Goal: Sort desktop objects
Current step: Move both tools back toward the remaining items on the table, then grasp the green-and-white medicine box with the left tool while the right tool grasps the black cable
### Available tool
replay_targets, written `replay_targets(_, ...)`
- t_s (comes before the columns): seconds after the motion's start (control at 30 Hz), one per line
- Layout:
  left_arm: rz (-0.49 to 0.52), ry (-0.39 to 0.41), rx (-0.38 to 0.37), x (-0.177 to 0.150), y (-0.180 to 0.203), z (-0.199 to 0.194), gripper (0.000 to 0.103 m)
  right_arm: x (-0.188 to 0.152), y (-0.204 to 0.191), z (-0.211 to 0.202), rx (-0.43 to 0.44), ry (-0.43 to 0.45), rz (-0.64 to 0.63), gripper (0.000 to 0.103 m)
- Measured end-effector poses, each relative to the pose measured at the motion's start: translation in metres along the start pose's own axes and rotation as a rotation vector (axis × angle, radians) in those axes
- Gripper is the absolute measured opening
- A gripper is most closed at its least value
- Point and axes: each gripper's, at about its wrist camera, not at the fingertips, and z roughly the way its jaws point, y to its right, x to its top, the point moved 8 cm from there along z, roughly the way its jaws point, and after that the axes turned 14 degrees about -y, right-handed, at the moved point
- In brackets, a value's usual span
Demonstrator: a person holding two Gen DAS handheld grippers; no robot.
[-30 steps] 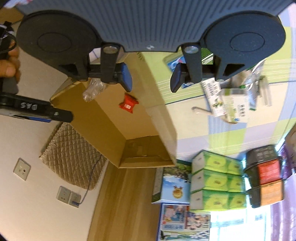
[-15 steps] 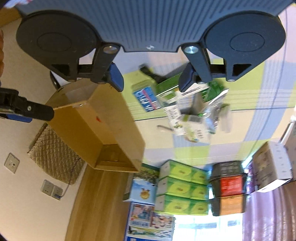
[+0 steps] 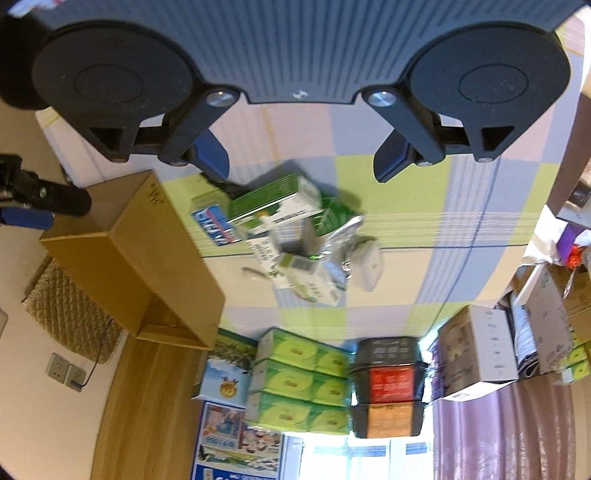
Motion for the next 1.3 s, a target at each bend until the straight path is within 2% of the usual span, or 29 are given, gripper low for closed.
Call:
replay_targets(0.2, -0.002, -0.023, 0.02, -0.011, -0.018, 0.014, 0.087, -0.024, -0.004, 0.027, 0.005, -0.049, 0.011, 0.101)
replay_targets(0.43, 0.059, -0.059, 0.01, -0.012, -0.02, 0.036, 0.087, -0.029, -0.004, 0.044, 0.0, -0.075, 0.003, 0.101)
replay_targets(0.7, 0.219, -0.097, -0.067, 0.012, -0.009, 0.061, 0.086, -0.022, -0.012, 0.069, -0.005, -0.12, -0.124, 0.101)
replay_targets(0.87, 0.404, -0.142, -0.094, 0.028, 0.003, 0.09, 0.081, -0.023, -0.013, 0.098, -0.013, -0.19, -0.207, 0.1)
replay_targets(0.93, 0.458, -0.148, -0.119, 0.034, 0.007, 0.1, 0.079, -0.023, -0.013, 0.111, -0.007, -0.223, -0.225, 0.096)
replay_targets(1.0, 0.505, -0.158, -0.143, 0.04, 0.013, 0.11, 0.078, -0.022, -0.012, 0.123, -0.002, -0.25, -0.238, 0.086)
replay_targets(1.13, 0.573, -0.183, -0.188, 0.05, 0.023, 0.132, 0.077, -0.015, -0.009, 0.143, -0.01, -0.276, -0.253, 0.077)
replay_targets(1.23, 0.61, -0.21, -0.218, 0.054, 0.028, 0.151, 0.073, -0.013, -0.004, 0.159, -0.026, -0.293, -0.263, 0.071)
replay_targets(1.3, 0.632, -0.23, -0.232, 0.056, 0.032, 0.164, 0.065, -0.012, -0.001, 0.17, -0.023, -0.312, -0.258, 0.067)
